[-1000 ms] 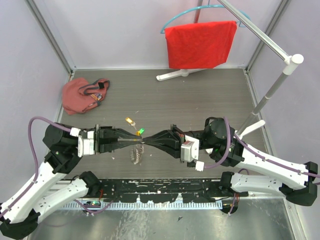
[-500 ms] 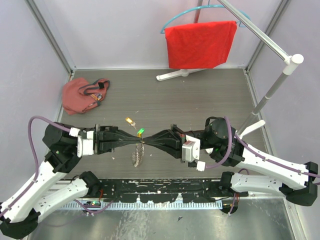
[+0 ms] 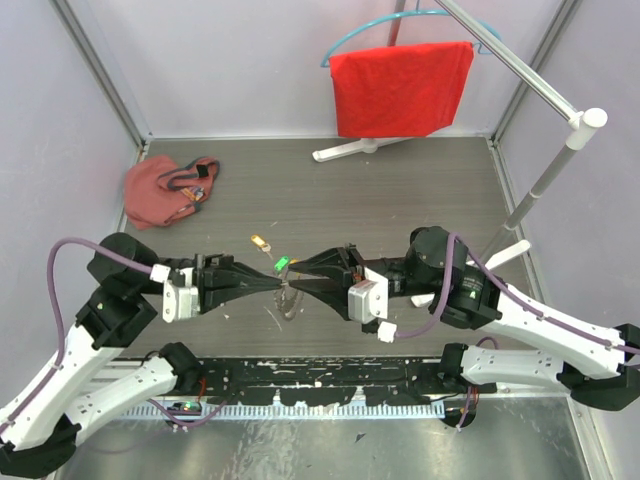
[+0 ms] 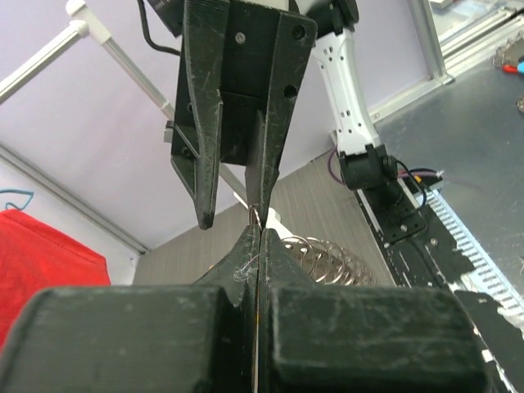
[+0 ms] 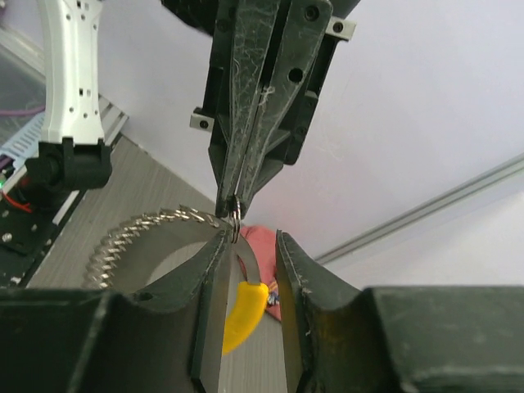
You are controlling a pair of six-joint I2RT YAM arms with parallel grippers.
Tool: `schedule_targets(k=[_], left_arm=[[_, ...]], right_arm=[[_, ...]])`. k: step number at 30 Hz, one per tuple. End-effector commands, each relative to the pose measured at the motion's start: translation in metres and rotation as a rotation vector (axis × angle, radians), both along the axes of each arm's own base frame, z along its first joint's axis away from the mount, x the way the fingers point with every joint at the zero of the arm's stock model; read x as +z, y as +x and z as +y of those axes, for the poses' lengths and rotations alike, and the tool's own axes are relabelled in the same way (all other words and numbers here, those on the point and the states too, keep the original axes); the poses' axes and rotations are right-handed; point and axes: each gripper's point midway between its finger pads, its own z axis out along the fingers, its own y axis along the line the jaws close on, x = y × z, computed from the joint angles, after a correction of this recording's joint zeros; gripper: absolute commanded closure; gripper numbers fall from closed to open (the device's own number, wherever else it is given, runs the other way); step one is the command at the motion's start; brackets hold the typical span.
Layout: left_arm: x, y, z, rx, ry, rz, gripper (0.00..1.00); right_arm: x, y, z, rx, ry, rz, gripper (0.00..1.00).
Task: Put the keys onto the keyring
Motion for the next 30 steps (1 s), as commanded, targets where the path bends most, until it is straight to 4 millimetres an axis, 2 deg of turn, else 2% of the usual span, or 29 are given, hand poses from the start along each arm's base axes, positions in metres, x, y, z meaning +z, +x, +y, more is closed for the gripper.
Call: schedule_targets(k=[1,7,12,21,24,30], left_arm=[[-0.004,-0.006,0.008,0.006,0.037,-0.107,1.00],[-0.022,0.001,0.014,0.053,0.097,-0.205,1.00],[-0.045,0.019,0.020,0.143,0.196,-0.273,1.00],[-0.066,0.044,0.021,0.227,0.269,-0.381,1.00],[-0.066,0.044,0.019,0.220,0.270,-0.363,1.00],[-0.053,0.038,0.014,0.200,0.209,-0.309,1.00]], right_arm=[[0.015,0.009,-0.017,-0.082,-0.017,-0.066,0.66],[-0.005,0.026,-0.026,-0.193,-0.096,-0.014,0.66],[-0.033,0.043,-0.031,-0.294,-0.139,0.051,0.66],[-0.071,0.061,-0.019,-0.359,-0.235,0.070,0.66],[-0.071,0.057,-0.009,-0.319,-0.224,0.059,0.66],[-0.043,0.033,0.007,-0.162,-0.105,0.031,0.68]])
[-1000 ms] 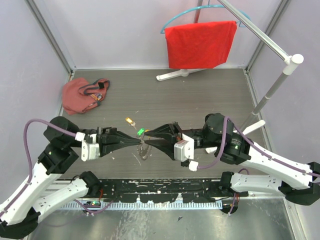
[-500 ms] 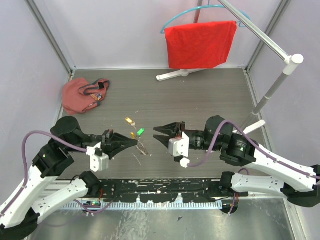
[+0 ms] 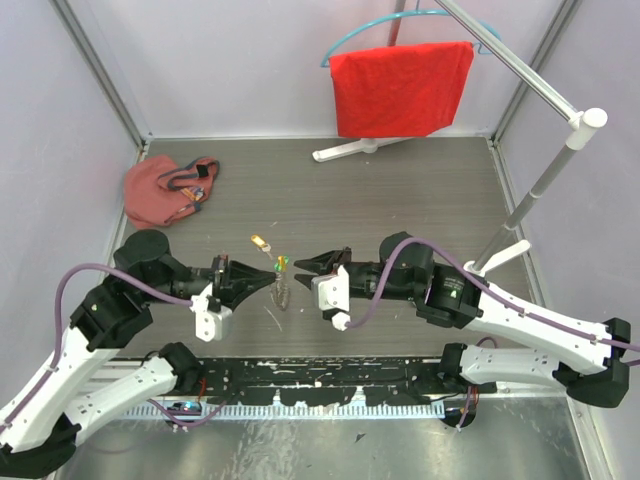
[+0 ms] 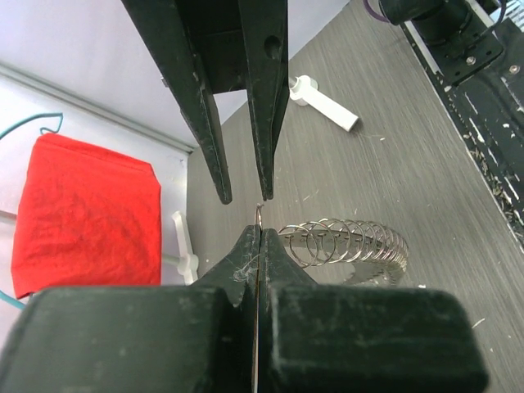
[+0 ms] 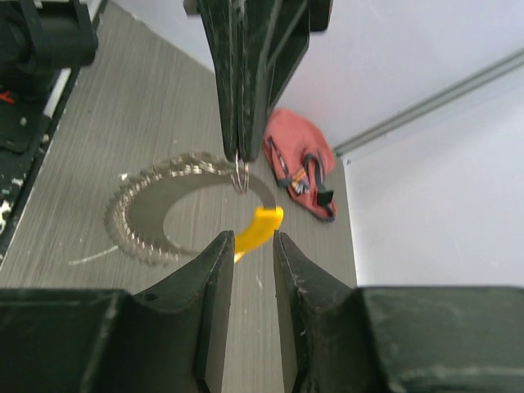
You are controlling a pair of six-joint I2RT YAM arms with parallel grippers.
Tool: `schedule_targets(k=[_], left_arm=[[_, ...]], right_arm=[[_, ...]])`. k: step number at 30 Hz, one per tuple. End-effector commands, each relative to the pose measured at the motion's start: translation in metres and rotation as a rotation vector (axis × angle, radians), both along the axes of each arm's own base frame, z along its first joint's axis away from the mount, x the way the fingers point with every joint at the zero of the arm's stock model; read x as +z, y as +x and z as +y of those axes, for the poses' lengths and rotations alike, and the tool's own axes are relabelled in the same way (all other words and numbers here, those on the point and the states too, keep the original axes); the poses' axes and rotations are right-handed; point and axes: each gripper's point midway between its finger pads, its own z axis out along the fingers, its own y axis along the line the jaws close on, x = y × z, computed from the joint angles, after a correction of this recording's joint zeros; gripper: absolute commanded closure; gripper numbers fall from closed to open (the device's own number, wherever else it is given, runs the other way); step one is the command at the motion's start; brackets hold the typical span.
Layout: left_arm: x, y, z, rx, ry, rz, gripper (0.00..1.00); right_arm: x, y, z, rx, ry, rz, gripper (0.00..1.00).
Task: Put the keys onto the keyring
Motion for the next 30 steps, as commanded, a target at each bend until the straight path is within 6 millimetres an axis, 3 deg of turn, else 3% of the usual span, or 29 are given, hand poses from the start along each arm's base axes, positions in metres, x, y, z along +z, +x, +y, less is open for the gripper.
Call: schedule_targets(k=[1,5,19,24,30], left_arm=[[0.020,-0.005,-0.003,-0.020,-0.079,0.003,1.00],[0.023,-0.007,-0.004,-0.024,-0.093,0.020,1.00],[0.031,-0.015,-0.004,-0.057,-0.118,0.028,1.00],[0.031,-0.015,-0.005,-0.062,-0.118,0.037,1.00],[0.030,-0.015,-0.006,-0.064,-0.116,0.044,1.00]], right_arm=[[0.049,-0.020,0.010,0.121,0.185,-0.058,0.68],[0.058,-0.025,0.013,0.154,0.214,-0.055,0.68],[0.054,-0.029,0.022,0.193,0.193,-0.040,0.69],[0.059,-0.032,0.023,0.211,0.202,-0.046,0.80],[0.062,-0.032,0.022,0.209,0.209,-0.045,0.86]])
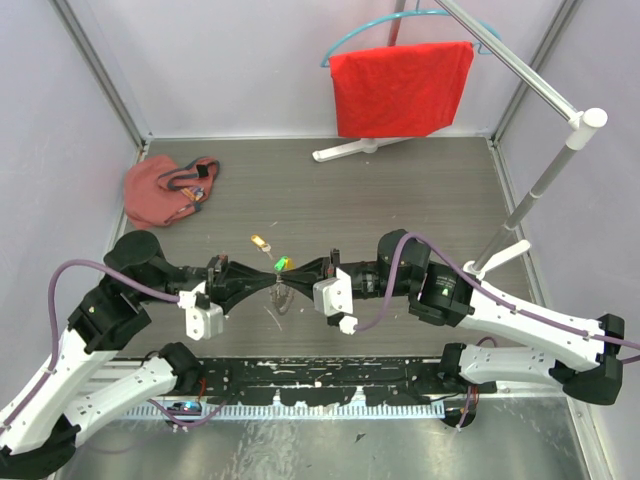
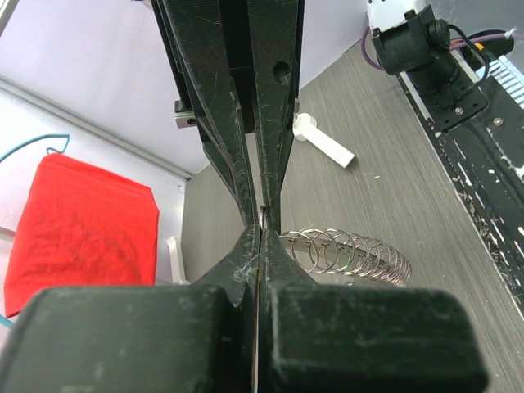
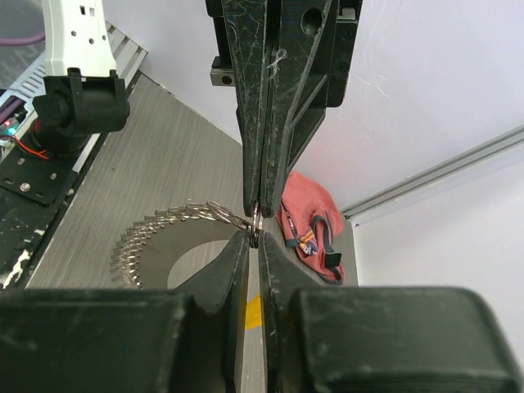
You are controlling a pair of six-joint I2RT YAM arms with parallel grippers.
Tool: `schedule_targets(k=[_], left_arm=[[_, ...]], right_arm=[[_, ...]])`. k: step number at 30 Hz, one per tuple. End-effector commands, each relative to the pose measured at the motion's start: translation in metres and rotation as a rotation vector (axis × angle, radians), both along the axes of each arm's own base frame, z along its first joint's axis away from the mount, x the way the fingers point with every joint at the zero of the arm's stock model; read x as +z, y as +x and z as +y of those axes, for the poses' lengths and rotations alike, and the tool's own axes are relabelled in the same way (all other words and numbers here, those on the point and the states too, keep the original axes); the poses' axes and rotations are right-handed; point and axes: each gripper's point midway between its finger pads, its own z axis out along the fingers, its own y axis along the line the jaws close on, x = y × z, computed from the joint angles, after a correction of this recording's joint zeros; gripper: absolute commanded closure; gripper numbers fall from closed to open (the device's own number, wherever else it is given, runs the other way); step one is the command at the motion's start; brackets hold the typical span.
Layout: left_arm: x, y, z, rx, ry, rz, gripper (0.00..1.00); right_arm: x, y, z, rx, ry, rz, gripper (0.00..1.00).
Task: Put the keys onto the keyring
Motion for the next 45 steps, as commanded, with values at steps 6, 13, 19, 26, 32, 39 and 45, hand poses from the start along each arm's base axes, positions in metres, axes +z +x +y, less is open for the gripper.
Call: schedule_targets(k=[6,13,19,26,32,39,45], left_arm=[[0.010,-0.003,-0.003,-0.027,-0.033,-0.012,1.00],[0.012,-0.003,-0.004,-0.019,-0.054,0.012,0.66],[0.012,-0.001,-0.005,-0.018,-0.059,0.016,0.70],[0.014,-0.003,-0.007,-0.031,-0.064,0.024,0.78],[0.015,-0.003,-0.006,-0.029,-0.071,0.023,0.83],[0.017,-0.003,-0.006,-0.029,-0.077,0.026,1.00],[0.016,0.004,-0.007,0.011,-0.072,0.057,1.00]], right_arm=[[0.043,-0.005,-0.002,0.018,0.116,-0.038,0.99],[0.052,-0.006,-0.008,0.008,0.160,-0.051,0.99],[0.055,-0.008,-0.010,0.016,0.171,-0.047,0.99],[0.058,-0.010,-0.009,0.025,0.182,-0.045,0.99],[0.057,-0.010,-0.009,0.029,0.183,-0.040,0.99],[0.057,-0.011,-0.008,0.035,0.182,-0.042,0.99],[0.054,-0.006,-0.009,0.008,0.159,-0.043,0.75]])
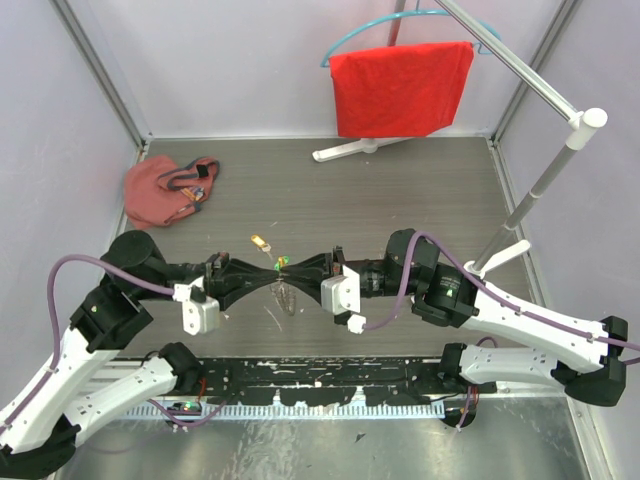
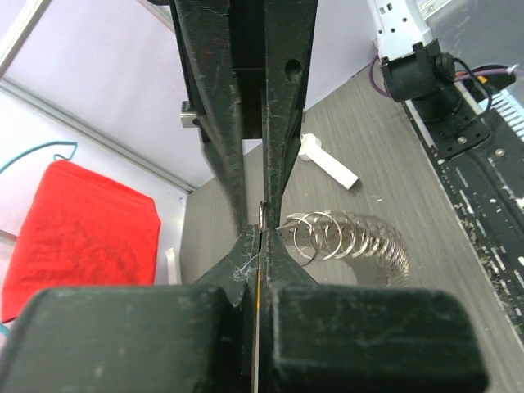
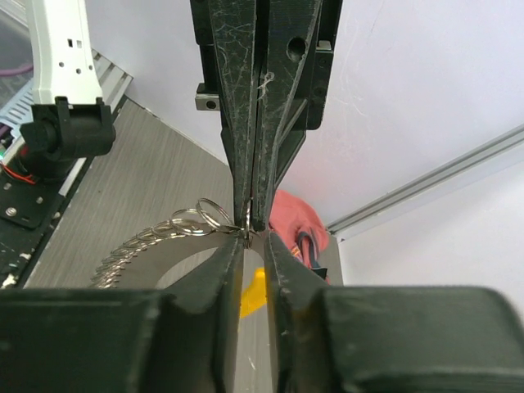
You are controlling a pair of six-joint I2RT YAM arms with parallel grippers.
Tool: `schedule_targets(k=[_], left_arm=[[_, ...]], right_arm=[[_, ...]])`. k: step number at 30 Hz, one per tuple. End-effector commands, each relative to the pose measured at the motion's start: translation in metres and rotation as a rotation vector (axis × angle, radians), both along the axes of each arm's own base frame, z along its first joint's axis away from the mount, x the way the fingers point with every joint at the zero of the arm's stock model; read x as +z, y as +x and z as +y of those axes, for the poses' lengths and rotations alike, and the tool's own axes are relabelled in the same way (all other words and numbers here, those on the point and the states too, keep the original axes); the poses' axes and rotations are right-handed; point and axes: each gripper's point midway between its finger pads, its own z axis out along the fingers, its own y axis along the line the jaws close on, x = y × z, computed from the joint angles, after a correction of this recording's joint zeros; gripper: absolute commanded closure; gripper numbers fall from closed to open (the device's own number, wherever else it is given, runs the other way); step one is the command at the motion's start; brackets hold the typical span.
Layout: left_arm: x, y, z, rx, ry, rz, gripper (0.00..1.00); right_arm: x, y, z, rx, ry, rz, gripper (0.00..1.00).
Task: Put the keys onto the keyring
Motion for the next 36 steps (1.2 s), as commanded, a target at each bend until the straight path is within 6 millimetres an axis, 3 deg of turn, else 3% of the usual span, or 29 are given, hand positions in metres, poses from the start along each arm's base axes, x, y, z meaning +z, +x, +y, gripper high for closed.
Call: schedule_targets(k=[1,3,5,9,14,22,25,27,31,36], left_arm=[[0.002,0.006,-0.002,0.026,-0.003,0.028,1.00],[0.002,0.006,-0.002,0.024,0.014,0.039,1.00],[0.000,0.007,-0.002,0.024,0.021,0.041,1.00],[-0.003,0.011,-0.002,0.054,0.017,0.048,1.00],[-0.005,0.034,0.000,0.189,0.003,0.146,1.00],[-0.017,0.063,0.011,0.395,-0.059,0.305,1.00],[-0.024,0.067,0.015,0.439,-0.066,0.338,1.00],[-0.029,0.070,0.017,0.465,-0.063,0.366,1.00],[-0.034,0.084,0.025,0.585,-0.089,0.482,1.00],[-0.047,0.090,0.032,0.661,-0.058,0.551,1.00]], right_arm=[[0.033,0.000,-0.008,-0.021,0.085,-0.040,0.68],[0.034,0.001,-0.012,-0.033,0.081,-0.045,0.56],[0.035,0.001,-0.015,-0.041,0.072,-0.050,0.53],[0.036,0.006,-0.026,-0.088,0.066,-0.041,0.51],[0.036,0.023,-0.050,-0.246,0.106,0.076,0.50],[0.013,0.067,-0.098,-0.633,0.205,0.485,0.46],[0.001,0.097,-0.132,-0.918,0.333,0.680,0.38],[-0.018,0.111,-0.141,-1.077,0.341,0.765,0.39],[-0.059,0.119,-0.117,-1.143,0.192,0.838,0.53],[-0.116,0.154,-0.083,-1.054,0.006,1.131,0.49]])
